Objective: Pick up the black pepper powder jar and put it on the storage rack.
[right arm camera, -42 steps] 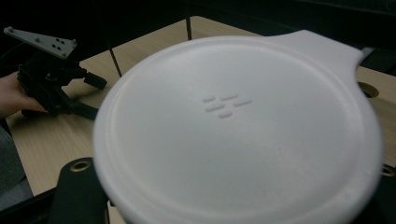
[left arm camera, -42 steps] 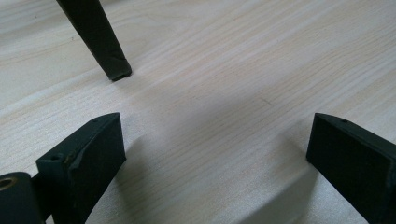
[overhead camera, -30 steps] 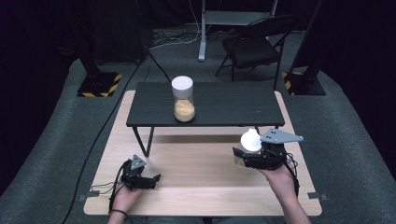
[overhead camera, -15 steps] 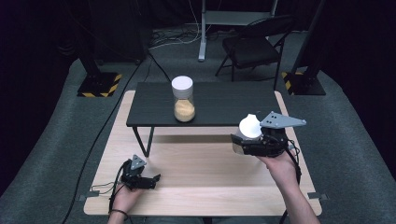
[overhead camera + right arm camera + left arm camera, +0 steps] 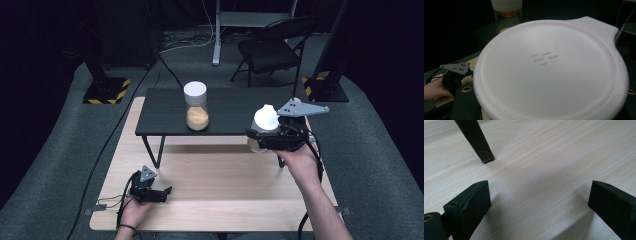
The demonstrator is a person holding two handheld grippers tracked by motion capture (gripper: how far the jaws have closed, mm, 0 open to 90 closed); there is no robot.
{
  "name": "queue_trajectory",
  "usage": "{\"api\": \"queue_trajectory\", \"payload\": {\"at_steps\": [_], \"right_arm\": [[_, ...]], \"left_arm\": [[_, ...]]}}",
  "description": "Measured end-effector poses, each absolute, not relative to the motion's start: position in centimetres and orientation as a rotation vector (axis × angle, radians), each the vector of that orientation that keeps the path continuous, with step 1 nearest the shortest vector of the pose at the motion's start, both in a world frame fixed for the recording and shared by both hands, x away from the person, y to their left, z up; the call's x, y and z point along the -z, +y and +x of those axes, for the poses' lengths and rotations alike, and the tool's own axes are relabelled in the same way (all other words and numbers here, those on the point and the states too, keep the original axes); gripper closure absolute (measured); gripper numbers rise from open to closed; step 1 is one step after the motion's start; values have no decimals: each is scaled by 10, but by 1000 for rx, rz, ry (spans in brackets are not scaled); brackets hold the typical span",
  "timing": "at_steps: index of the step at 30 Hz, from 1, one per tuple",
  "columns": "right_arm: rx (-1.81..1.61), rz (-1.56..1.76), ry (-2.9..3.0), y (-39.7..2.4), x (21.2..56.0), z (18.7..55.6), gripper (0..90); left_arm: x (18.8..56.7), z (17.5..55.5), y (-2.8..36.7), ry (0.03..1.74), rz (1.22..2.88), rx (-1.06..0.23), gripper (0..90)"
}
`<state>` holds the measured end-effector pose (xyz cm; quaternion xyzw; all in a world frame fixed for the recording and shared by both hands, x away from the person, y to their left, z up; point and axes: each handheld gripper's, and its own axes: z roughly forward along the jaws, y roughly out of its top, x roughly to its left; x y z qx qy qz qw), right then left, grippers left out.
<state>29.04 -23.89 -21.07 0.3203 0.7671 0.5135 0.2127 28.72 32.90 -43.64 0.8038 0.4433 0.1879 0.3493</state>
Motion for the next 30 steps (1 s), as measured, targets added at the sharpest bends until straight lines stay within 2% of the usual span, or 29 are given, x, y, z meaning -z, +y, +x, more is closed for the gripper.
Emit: {"api": "queue_trajectory", "payload": {"at_steps": [16,30], "right_arm": [[-1379,921,2111,-222,187,318,275],[-1349,1004,2092,-216,189,349,269]], "left_arm": [[436,287,329,1148,2083,-487,38],[436,288,329,1146,2085,-486,37]]}}
